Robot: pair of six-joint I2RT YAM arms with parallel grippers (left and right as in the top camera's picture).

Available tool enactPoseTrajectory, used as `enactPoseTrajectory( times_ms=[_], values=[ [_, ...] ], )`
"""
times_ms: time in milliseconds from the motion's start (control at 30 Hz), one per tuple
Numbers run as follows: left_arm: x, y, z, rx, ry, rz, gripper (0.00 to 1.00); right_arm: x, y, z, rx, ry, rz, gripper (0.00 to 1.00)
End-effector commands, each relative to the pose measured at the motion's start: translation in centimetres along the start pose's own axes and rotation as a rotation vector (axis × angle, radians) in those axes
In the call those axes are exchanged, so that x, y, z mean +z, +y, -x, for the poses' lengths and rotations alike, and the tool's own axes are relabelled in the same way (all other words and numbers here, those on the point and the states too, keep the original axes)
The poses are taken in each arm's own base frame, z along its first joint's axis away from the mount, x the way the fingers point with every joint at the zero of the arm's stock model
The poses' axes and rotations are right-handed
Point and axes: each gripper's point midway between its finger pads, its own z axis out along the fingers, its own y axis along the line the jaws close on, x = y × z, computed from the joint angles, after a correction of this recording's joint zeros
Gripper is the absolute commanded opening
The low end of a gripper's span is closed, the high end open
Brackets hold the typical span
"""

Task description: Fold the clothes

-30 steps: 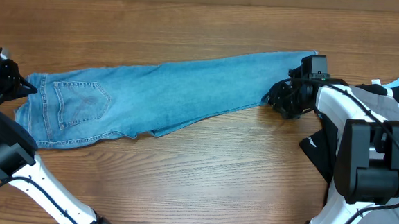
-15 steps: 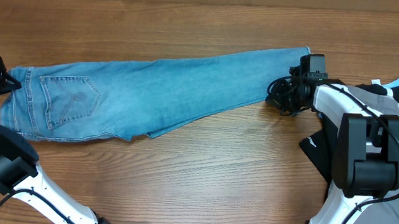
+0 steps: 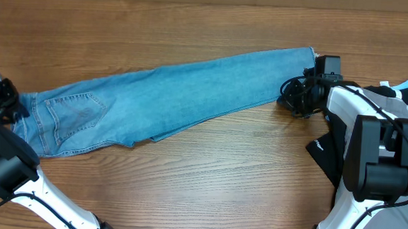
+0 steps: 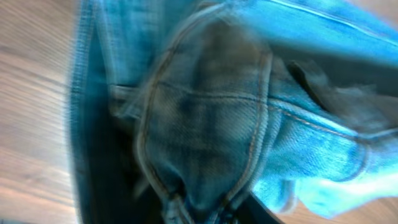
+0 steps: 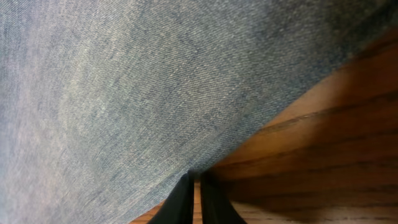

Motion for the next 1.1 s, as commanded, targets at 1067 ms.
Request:
enactPoseTrajectory(
  times_ms=[1067],
  values=[
    [0.0,6.3,1.7,-0.333,-0.107,0.014,0.59,0.6,-3.4,-1.5,0.018,0.082,-0.128,0.50]
  ],
)
